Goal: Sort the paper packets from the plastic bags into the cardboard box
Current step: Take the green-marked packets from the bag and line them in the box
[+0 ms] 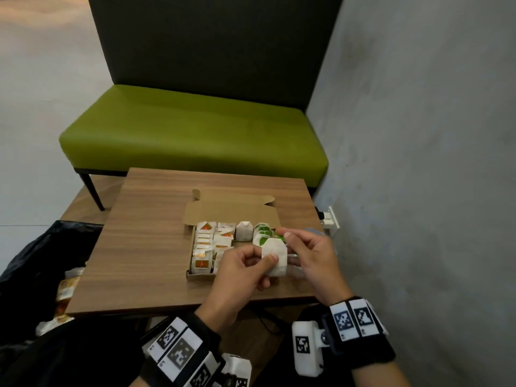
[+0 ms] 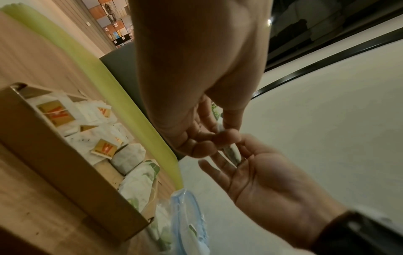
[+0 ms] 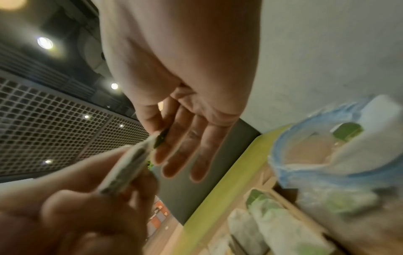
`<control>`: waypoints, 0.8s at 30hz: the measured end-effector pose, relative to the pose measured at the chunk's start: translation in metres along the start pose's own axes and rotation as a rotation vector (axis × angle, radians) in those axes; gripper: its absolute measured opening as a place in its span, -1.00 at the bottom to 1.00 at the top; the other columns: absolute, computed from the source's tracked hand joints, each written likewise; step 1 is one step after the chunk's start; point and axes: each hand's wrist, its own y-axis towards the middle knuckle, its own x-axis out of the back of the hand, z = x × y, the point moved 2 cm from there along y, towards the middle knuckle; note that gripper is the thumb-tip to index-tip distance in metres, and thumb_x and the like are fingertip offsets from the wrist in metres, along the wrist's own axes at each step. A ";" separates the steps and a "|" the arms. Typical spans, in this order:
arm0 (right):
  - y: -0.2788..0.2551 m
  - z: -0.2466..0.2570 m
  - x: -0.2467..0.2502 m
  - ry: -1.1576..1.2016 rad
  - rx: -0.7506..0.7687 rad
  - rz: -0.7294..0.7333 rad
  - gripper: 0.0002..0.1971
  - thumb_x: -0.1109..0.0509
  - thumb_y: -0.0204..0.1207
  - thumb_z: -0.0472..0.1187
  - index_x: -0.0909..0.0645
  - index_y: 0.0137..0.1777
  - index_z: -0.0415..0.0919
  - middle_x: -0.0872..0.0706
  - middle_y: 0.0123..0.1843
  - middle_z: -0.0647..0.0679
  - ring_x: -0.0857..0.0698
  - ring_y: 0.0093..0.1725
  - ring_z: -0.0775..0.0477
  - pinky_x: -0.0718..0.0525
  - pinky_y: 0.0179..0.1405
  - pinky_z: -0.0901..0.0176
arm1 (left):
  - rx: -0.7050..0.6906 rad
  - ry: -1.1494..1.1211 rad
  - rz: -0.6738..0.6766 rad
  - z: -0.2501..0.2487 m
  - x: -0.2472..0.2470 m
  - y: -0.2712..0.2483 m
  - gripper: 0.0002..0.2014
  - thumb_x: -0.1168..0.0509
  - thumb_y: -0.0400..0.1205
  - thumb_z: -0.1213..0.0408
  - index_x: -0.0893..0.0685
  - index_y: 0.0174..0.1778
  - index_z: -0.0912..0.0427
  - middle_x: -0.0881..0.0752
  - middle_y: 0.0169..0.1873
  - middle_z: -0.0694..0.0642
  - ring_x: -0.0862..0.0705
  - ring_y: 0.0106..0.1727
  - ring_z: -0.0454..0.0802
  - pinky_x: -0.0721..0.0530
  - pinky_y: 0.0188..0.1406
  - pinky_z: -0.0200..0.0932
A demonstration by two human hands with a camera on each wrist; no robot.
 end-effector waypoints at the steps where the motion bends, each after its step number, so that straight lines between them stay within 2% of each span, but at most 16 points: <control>1: 0.001 0.001 -0.003 0.004 -0.003 -0.013 -0.83 -0.37 0.64 -0.37 -0.78 0.10 -0.23 -0.87 -0.04 -0.19 -0.84 -0.02 -0.17 -0.82 -0.13 0.07 | -0.002 -0.004 -0.004 0.001 -0.002 -0.001 -0.88 -0.42 0.64 0.30 -0.79 0.00 0.27 -0.77 -0.31 0.24 -0.60 -0.48 -0.09 -0.59 -0.46 -0.23; 4: 0.003 0.003 -0.010 0.060 -0.045 -0.037 -0.76 -0.43 0.59 -0.40 -0.71 0.21 -0.22 -0.86 -0.06 -0.29 -0.83 -0.05 -0.21 -0.79 0.00 -0.12 | -0.015 0.038 -0.006 -0.001 -0.003 -0.003 -0.89 -0.41 0.65 0.29 -0.80 -0.01 0.24 -0.73 -0.37 0.18 -0.57 -0.49 -0.10 -0.57 -0.47 -0.23; 9: 0.002 0.002 -0.009 0.151 -0.087 -0.061 -0.80 -0.43 0.57 -0.43 -0.67 0.18 -0.42 -0.87 -0.06 -0.26 -0.85 0.00 -0.24 -0.83 -0.03 -0.04 | -0.005 0.110 -0.016 -0.003 0.002 -0.004 -0.82 -0.39 0.66 0.22 -0.82 -0.14 0.24 -0.68 -0.46 0.14 -0.55 -0.48 -0.11 -0.57 -0.44 -0.26; 12: 0.000 0.001 -0.008 0.147 -0.041 -0.025 -0.83 -0.44 0.54 -0.44 -0.71 0.12 -0.39 -0.85 0.01 -0.29 -0.81 0.09 -0.35 -0.74 0.19 -0.33 | 0.006 0.142 0.008 -0.003 0.001 -0.004 -0.76 -0.39 0.66 0.20 -0.79 -0.24 0.26 -0.64 -0.53 0.05 -0.55 -0.47 -0.12 -0.58 -0.40 -0.27; 14: -0.002 0.000 -0.009 0.114 0.004 0.045 -0.85 -0.42 0.54 -0.47 -0.76 0.06 -0.37 -0.83 0.07 -0.31 -0.77 0.12 -0.36 -0.67 0.26 -0.45 | 0.007 0.142 0.047 -0.005 0.000 -0.004 -0.77 -0.40 0.65 0.22 -0.79 -0.29 0.23 -0.65 -0.51 0.01 -0.57 -0.44 -0.12 -0.58 -0.39 -0.25; 18: -0.006 -0.001 -0.003 0.078 0.041 0.124 -0.78 -0.32 0.54 -0.56 -0.78 -0.10 -0.35 -0.83 0.13 -0.21 -0.75 0.27 -0.20 -0.60 0.39 -0.39 | 0.047 0.081 0.080 -0.005 -0.001 -0.005 -0.73 -0.40 0.65 0.25 -0.77 -0.39 0.12 -0.70 -0.46 0.01 -0.63 -0.39 -0.06 -0.61 -0.34 -0.16; 21: -0.010 -0.003 0.003 0.015 0.064 0.156 -0.75 -0.30 0.52 -0.60 -0.79 -0.16 -0.39 -0.84 0.14 -0.19 -0.74 0.29 -0.13 -0.60 0.40 -0.35 | 0.090 0.019 0.076 -0.003 -0.001 -0.005 -0.77 -0.39 0.65 0.28 -0.82 -0.31 0.18 -0.75 -0.38 0.09 -0.65 -0.38 0.01 -0.62 -0.33 -0.11; 24: -0.010 -0.005 0.007 -0.091 0.061 0.149 -0.71 -0.29 0.51 -0.60 -0.83 -0.16 -0.37 -0.86 0.04 -0.16 -0.78 0.20 -0.11 -0.66 0.34 -0.30 | 0.114 -0.008 0.080 -0.002 0.000 -0.004 -0.81 -0.36 0.67 0.30 -0.83 -0.16 0.29 -0.79 -0.29 0.19 -0.67 -0.39 0.02 -0.63 -0.34 -0.14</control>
